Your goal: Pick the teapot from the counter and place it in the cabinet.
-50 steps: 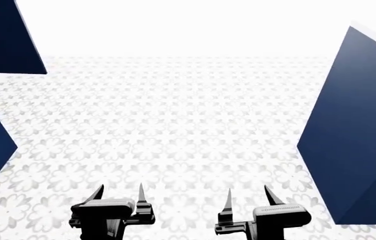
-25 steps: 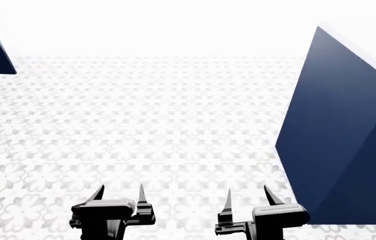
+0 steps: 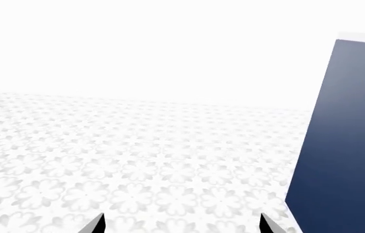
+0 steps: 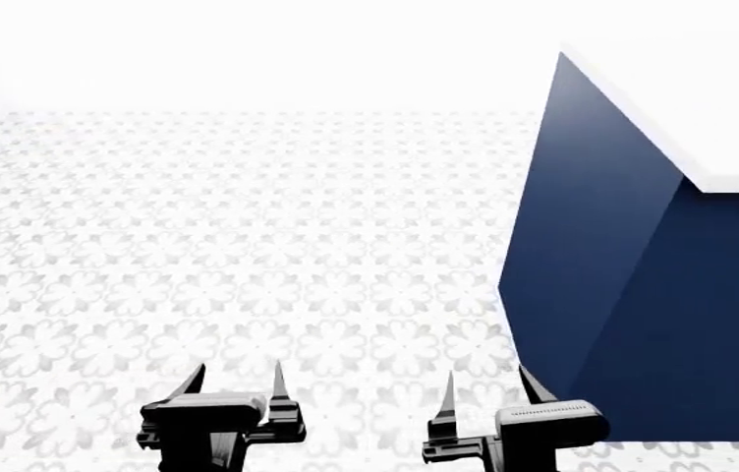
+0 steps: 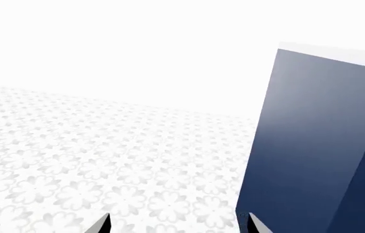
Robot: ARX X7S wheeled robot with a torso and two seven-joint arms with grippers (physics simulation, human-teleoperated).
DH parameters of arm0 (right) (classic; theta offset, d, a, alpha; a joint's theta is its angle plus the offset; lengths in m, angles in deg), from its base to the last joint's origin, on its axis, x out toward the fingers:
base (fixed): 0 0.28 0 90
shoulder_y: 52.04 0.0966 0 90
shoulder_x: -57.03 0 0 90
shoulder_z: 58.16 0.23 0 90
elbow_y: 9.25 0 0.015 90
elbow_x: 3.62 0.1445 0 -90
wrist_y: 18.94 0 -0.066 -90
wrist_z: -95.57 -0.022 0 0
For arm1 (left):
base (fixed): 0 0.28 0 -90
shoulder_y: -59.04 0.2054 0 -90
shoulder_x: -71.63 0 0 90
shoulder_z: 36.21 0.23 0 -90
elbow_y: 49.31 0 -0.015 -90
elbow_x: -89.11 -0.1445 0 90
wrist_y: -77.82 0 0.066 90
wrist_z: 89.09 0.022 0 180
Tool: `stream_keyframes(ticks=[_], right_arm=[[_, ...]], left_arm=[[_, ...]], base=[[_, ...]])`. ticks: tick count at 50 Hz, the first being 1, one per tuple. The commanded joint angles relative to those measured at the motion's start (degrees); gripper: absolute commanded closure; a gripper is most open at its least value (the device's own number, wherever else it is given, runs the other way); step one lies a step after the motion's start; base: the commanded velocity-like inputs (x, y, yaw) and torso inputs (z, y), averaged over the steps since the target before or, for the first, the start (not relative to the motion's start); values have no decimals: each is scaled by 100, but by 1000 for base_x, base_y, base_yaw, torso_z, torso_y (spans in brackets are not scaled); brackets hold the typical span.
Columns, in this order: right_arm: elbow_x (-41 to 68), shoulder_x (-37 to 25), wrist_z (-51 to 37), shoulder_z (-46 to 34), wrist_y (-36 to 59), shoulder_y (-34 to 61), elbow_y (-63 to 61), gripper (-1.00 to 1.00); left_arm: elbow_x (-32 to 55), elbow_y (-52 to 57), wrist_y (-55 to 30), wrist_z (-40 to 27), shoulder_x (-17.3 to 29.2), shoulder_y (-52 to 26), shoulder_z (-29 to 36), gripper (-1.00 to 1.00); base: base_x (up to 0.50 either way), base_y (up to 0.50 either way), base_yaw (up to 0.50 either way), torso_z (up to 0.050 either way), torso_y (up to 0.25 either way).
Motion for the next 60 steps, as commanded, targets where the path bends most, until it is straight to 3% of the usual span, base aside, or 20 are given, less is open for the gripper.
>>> stream_keyframes(ticks=[1,60], right_arm=[[18,-16,-21,-25,-3,9,4,-100],[100,-83,-149,-135,31,50,15,-100]], left_arm=[[17,10,14,-24,20,11,19,-100],[122,-37,48,-116,99,-52,130,-100]], base=[[-500,0,0,0,0],[-500,0,0,0,0]])
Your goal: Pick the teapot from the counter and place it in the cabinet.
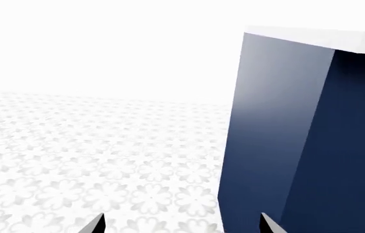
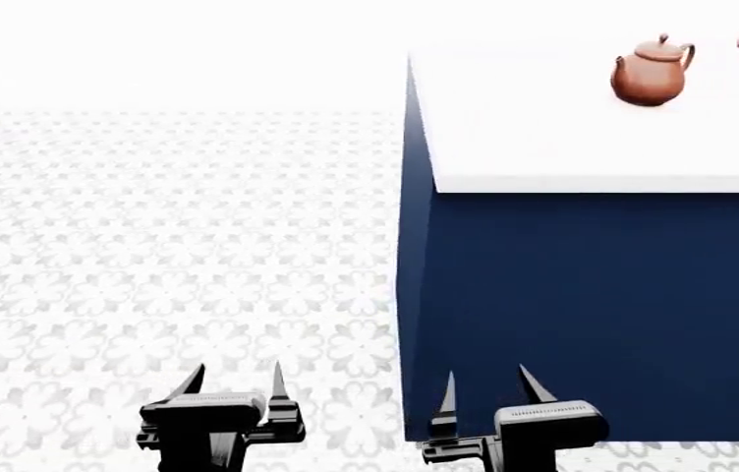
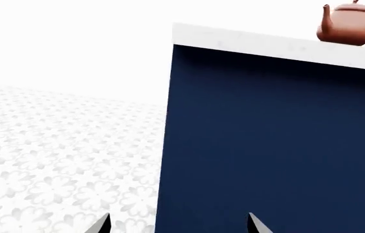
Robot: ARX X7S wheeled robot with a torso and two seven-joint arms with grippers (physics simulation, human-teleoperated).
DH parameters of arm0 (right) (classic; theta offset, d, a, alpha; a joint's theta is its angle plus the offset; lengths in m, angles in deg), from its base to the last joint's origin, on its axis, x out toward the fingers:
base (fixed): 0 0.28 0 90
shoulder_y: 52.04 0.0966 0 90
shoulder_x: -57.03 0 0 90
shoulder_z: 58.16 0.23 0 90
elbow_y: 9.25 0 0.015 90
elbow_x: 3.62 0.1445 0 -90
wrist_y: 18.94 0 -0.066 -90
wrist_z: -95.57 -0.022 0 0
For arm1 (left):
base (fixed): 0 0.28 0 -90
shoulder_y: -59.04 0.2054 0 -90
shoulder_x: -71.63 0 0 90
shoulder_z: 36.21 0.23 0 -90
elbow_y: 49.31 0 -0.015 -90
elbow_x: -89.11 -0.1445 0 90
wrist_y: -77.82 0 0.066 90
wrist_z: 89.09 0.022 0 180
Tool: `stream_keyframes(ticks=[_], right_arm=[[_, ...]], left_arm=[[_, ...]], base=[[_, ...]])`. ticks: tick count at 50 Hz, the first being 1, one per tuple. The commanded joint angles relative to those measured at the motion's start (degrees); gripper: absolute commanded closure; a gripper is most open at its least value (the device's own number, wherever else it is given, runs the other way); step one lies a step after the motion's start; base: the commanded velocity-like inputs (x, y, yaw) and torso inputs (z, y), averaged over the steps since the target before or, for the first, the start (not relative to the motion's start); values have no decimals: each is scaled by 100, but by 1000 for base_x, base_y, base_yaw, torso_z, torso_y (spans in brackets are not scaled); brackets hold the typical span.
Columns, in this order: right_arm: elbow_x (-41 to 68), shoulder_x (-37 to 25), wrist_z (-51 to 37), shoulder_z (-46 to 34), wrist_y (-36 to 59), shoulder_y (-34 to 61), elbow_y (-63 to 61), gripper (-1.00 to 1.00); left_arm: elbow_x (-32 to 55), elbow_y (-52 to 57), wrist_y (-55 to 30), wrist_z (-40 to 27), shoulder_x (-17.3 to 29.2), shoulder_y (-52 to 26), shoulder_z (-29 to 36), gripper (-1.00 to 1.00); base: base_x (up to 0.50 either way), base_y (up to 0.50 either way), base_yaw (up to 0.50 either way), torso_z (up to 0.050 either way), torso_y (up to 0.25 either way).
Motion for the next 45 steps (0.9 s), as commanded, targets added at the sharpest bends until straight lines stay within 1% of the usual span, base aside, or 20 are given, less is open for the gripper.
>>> stream_keyframes(ticks=[1,21,45], right_arm=[[19,-10,-21,-20,17,22,3,-100],[46,-32,-58,-52,9,31,12,-100],[79,-60,-92,-94,3,43,14,-100]], left_arm=[[27,-19,0,-16,13,-28,16,-100],[43,2,65,-53,48,39,54,-100],[86,-52,37,-73,64,-57,101,-100]], base=[[-500,0,0,0,0],[-500,0,0,0,0],[-500,0,0,0,0]])
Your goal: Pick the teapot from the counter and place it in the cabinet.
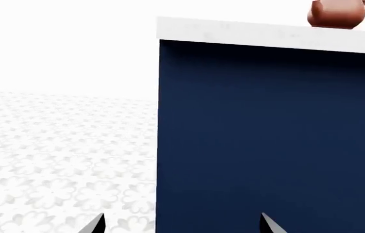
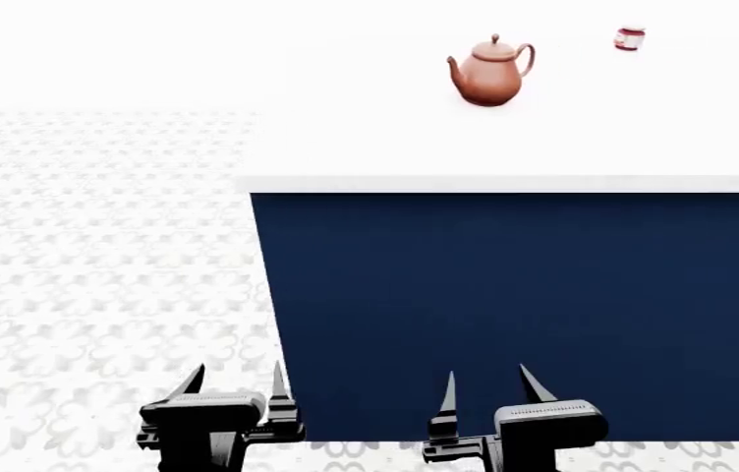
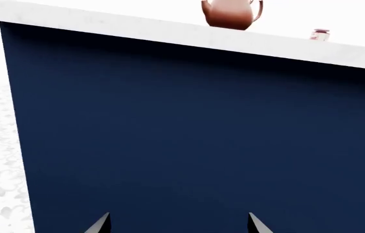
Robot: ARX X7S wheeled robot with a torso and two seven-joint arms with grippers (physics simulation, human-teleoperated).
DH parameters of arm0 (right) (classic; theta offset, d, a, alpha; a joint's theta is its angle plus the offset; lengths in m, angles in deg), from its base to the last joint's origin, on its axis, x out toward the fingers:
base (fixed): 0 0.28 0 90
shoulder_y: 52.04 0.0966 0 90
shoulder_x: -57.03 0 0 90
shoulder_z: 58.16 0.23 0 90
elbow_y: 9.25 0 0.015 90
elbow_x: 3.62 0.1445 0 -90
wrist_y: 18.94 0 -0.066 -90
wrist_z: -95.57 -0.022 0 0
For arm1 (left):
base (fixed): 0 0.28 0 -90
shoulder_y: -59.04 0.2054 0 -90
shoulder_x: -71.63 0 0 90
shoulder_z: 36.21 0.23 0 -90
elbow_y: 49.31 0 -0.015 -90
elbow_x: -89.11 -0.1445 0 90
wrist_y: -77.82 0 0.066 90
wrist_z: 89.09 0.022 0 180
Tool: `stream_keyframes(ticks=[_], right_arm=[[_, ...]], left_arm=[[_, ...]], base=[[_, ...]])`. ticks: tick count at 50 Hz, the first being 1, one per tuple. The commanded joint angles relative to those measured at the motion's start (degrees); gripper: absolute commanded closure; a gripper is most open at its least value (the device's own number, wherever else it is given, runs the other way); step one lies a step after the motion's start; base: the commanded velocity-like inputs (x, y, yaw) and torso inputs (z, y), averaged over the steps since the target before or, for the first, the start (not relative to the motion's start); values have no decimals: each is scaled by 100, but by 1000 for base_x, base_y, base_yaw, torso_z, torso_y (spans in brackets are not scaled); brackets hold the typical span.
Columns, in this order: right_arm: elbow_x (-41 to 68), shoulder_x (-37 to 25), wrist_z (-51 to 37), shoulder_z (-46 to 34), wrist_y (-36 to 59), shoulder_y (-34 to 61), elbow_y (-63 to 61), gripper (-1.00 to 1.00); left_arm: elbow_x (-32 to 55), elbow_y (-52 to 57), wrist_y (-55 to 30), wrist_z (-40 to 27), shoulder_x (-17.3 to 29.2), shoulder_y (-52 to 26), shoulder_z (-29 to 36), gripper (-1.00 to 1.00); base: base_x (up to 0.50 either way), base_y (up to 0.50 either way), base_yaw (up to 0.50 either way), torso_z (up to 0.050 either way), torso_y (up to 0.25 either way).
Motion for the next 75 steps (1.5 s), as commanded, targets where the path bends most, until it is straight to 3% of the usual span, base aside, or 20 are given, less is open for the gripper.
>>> stream_keyframes(ticks=[1,32,44,48,55,62,69,75], right_arm=[[12,-13,-15,-23,-9,1,4,-100],[71,-43,-57,-61,-26,22,-1,-100],[-53,-95,-165,-90,-18,11,-143,-100],[-84,-239,-243,-99,448,-22,-751,-100],[613,-612,-261,147,2170,115,-2418,-100],[863,-713,-280,404,2515,616,-3058,-100],[1353,-752,-298,622,3388,1385,-3470,-100],[1817,-657,-303,722,4314,2363,-3397,-100]], left_arm=[[19,-16,0,-11,13,-25,21,-100],[58,-24,23,-53,48,-39,74,-100],[94,86,-175,-131,126,-16,95,-100],[321,553,-788,-423,276,54,-23,-100],[780,2114,-2332,-1067,756,-34,-145,-100],[1089,3178,-3397,-1424,1243,-356,-311,-100],[1913,3813,-4389,-1560,1576,-1044,-702,-100],[2749,3810,-5305,-1610,1715,-2129,-1047,-100]], base=[[-500,0,0,0,0],[-497,1,0,0,0],[-29,0,0,0,0],[0,0,0,0,0],[0,0,0,0,0],[0,0,0,0,0],[0,0,0,0,0],[0,0,0,0,0]])
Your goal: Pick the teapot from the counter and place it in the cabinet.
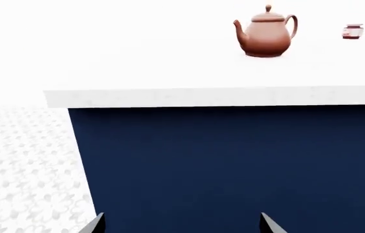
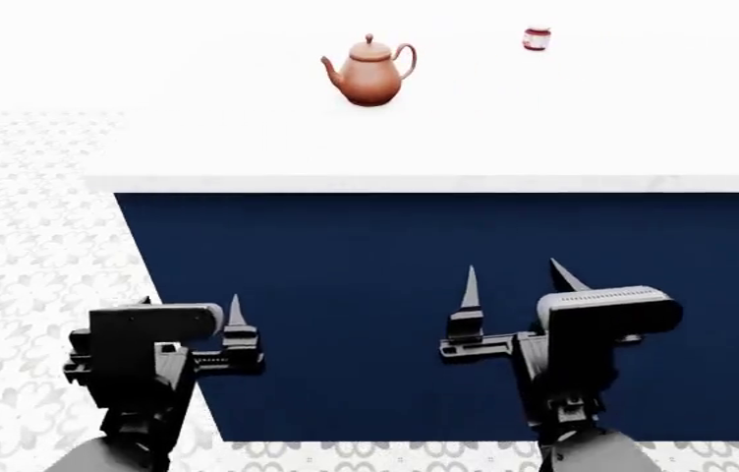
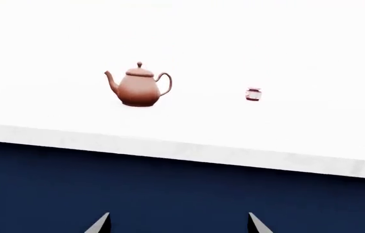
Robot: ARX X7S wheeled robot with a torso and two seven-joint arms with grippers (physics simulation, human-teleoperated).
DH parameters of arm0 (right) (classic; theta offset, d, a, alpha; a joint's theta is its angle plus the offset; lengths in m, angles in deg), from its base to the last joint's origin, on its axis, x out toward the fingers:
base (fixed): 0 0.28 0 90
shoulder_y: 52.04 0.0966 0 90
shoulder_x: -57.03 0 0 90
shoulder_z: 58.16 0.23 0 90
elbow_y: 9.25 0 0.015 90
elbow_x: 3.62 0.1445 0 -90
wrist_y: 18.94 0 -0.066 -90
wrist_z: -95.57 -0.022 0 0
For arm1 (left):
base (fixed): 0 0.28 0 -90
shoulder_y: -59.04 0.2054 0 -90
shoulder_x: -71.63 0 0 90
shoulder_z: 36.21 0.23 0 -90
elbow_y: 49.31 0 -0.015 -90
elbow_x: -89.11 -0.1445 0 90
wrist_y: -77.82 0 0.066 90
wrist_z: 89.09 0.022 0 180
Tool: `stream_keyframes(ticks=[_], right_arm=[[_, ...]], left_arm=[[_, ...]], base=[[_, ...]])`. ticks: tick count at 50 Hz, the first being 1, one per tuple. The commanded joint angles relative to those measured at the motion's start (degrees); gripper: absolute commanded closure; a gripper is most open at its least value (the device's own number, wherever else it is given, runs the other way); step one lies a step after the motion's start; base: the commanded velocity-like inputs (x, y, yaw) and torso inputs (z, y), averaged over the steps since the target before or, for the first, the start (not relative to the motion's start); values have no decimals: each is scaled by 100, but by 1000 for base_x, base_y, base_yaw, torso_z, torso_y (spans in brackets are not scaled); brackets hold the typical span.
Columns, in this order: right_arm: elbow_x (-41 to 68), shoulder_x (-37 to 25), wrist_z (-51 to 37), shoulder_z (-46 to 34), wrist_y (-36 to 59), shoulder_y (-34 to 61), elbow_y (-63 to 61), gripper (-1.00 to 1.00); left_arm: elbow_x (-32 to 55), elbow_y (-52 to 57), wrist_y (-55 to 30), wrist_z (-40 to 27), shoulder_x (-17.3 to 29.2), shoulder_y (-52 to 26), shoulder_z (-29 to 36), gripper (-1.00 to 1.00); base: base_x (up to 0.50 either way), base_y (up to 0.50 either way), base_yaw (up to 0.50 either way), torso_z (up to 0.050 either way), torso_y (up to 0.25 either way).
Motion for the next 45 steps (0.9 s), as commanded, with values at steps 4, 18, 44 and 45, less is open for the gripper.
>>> stream_keyframes(ticks=[4,18,44,45], right_arm=[[824,107,75,218,1700,1907,-90,-100],[1056,715,399,154,2413,3987,1975,-100],[260,1651,858,-60,616,6109,6613,-100],[249,1656,839,-61,589,6124,6649,-100]], left_arm=[[1578,294,-1924,-175,412,-2089,-707,-100],[1410,-1539,-2137,659,443,-4235,-418,-100],[581,-4352,-1351,1590,208,-5494,-7,-100],[573,-4373,-1343,1594,203,-5497,0,-100]], base=[[0,0,0,0,0],[0,0,0,0,0],[0,0,0,0,0],[0,0,0,0,0]])
